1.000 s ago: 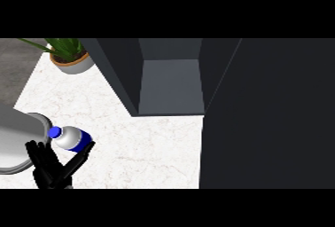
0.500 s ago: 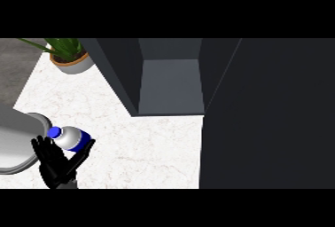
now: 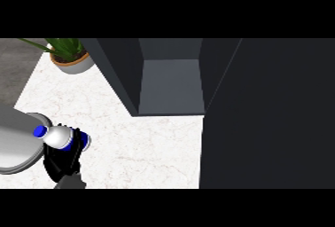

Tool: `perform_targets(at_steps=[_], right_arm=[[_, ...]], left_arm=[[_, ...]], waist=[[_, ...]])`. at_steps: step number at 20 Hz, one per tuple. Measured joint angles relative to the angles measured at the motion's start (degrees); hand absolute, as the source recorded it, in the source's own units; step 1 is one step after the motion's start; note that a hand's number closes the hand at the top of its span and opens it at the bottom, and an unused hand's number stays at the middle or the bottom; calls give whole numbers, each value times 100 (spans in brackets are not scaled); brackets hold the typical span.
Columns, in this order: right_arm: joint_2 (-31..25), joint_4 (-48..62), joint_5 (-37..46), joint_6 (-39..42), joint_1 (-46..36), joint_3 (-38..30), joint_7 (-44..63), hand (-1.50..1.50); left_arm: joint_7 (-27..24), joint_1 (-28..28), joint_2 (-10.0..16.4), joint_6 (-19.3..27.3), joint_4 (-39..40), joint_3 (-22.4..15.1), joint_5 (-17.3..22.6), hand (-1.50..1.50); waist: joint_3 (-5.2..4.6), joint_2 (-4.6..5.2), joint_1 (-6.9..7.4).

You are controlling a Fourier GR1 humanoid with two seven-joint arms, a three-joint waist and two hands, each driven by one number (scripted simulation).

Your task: Pick up the bottled water, place it into the cabinet and close the cabinet

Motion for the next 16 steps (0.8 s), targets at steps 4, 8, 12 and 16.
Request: perform_targets(at_steps=[4,8,12,16], right_arm=[[66,-2,-2,60,26,8,-16,-150],[97,3,-11,72,16,-17,-27,-150],[93,49,6,34,-102,25,-81,-150],[52,39,-2,39,-54,7,-82,-150]], left_arm=[[-22,-140,79,-107,110,46,52,150],[43,-227,47,-262,131,-155,-78,150],[440,-395,86,-848,148,-899,-618,150],[494,-446,32,-1298,63,-1451,-1043,150]], waist=[[0,-4,12],[2,-9,16],[1,-2,-32],[1,-8,-14]])
